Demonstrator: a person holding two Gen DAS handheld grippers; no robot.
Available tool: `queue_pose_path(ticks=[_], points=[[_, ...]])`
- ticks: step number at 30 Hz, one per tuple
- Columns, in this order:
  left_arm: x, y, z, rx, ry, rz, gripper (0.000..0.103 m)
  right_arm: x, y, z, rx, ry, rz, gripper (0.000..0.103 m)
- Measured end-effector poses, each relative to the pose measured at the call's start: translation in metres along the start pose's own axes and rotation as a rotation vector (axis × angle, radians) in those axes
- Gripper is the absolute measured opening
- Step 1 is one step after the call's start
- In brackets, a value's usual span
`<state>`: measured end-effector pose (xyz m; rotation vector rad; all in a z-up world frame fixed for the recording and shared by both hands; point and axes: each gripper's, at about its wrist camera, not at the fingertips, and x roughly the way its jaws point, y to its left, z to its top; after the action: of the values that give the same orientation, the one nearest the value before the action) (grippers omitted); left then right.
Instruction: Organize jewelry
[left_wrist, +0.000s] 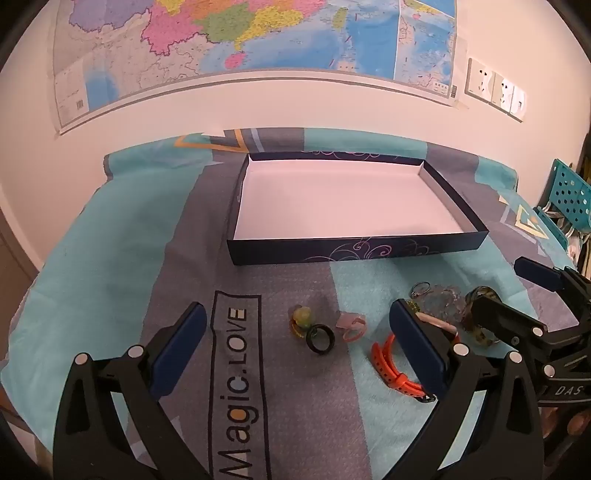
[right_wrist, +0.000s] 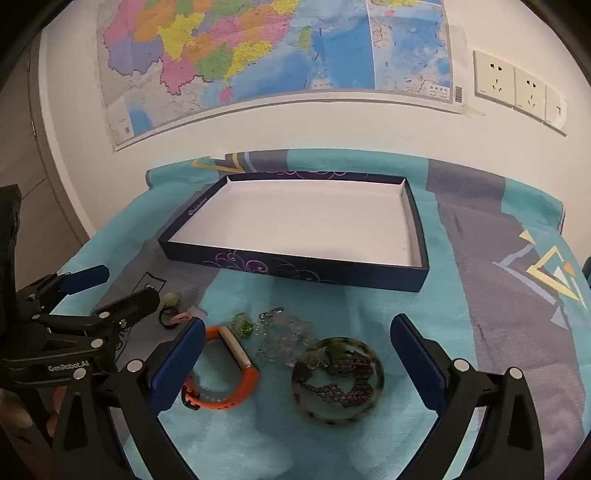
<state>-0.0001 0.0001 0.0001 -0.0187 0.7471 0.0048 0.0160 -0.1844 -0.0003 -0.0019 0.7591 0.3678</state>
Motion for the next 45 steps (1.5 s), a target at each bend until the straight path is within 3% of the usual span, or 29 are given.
queue_pose_path(ticks=[4,9,26,45], points=[[0.001,0.001,0.000,-0.005,0.004,-0.008,0.098,0.006,-0.006,0.004,0.022,0.044,0.023,0.097],[-0.003,0.009,0.002,-0.005,0.003,-0.013,0.098,-0.002,-0.004,0.003,0.026,0.024,0.056,0.097],[0.001,-0.004,-0.004,0.022,-0.001,0.006,0.097,-0.001,-0.010,-0.003,0.070,0.023,0.051,0.097],[0.002,-0.010,-0.008,0.033,0.002,-0.001,0.098,-0.006,-0.002,-0.005,0.012,-0.003,0.035,0.097]])
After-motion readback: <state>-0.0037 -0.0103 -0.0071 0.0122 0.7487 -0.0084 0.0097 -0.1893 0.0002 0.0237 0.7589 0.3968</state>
